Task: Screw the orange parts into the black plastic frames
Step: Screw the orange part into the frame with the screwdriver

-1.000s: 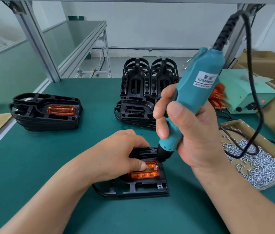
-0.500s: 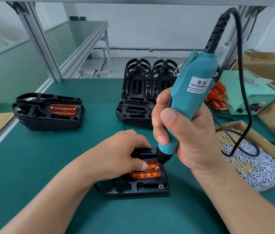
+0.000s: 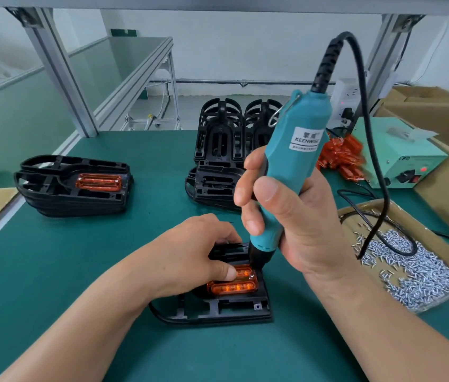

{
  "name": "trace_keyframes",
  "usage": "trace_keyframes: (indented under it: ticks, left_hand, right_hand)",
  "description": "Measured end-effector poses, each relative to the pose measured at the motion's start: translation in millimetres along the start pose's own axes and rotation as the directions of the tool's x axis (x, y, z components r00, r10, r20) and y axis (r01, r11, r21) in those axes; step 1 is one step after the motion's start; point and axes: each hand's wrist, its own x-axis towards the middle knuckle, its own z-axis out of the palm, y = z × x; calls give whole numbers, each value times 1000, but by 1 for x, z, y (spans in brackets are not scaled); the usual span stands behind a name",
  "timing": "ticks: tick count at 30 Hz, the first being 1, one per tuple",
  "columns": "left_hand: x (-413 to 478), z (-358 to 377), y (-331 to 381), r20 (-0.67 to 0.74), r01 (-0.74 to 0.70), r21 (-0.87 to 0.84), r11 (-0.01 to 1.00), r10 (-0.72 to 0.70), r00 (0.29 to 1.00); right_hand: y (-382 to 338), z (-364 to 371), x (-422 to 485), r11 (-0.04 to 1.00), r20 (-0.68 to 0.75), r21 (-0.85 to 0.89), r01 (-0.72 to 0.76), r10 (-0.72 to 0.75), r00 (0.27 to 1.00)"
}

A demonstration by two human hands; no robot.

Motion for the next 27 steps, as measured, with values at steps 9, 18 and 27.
trace_keyframes:
  ticks: [9,18,27]
  left_hand:
    - [0,2,-5,-22,-47,37,998,48,999]
    - [-3,-1,-6,8,-63,64,996,63,998]
    - [8,10,27,-241,-138,-51,989,122,963]
  right_hand:
    - [-22,-3,2,984,-94,21,178,-175,980]
    - [-55,-63,2,954,-430,-33,298,-283,857]
    - [-82,-112,0,872,-682,-169,459,-439,584]
